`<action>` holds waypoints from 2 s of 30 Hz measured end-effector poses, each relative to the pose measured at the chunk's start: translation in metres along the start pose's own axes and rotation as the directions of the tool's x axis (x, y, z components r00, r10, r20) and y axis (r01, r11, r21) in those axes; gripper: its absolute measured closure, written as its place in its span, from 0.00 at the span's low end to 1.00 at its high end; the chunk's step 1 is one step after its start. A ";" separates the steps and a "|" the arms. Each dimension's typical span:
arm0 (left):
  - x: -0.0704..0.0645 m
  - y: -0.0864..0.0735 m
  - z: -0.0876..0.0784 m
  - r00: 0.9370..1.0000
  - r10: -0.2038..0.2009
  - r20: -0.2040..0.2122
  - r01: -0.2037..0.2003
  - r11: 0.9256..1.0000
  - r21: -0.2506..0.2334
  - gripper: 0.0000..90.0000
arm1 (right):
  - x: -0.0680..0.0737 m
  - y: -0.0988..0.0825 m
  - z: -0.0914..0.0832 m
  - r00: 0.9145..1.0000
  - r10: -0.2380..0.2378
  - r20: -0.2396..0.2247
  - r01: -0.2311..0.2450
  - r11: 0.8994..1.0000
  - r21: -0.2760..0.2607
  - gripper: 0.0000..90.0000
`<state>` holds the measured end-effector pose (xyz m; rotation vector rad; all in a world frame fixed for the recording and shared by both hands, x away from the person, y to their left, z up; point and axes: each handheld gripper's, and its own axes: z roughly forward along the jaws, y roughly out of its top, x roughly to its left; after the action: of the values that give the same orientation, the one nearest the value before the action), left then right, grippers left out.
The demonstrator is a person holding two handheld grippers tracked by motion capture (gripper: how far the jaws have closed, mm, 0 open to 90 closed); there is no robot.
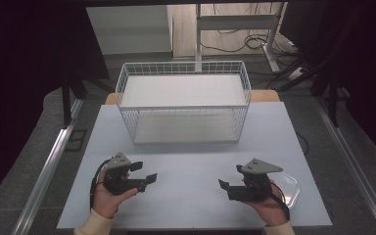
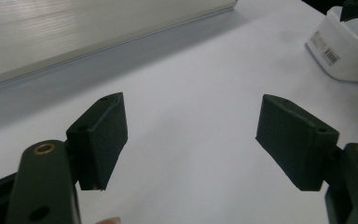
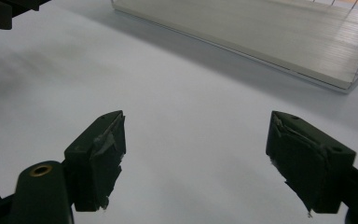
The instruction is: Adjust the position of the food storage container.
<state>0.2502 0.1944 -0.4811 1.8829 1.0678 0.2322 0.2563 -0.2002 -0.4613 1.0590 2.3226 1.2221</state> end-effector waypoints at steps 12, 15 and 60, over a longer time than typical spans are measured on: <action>-0.001 0.000 -0.001 0.999 -0.004 0.032 0.004 1.000 0.004 0.26 | 0.005 0.005 -0.004 1.000 -0.014 0.017 0.014 1.000 0.011 0.26; -0.002 0.000 -0.002 1.000 -0.002 0.029 0.002 1.000 0.002 0.26 | 0.005 0.008 -0.009 1.000 -0.007 0.013 0.007 1.000 -0.005 0.27; -0.002 -0.004 0.001 1.000 -0.024 -0.010 0.025 1.000 0.008 0.26 | -0.097 -0.077 -0.165 0.859 0.363 0.360 -0.365 0.929 -0.065 0.85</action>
<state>0.2473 0.1930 -0.4845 1.8763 1.0995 0.2242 0.1931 -0.3943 -0.4324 1.6307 1.8931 1.0226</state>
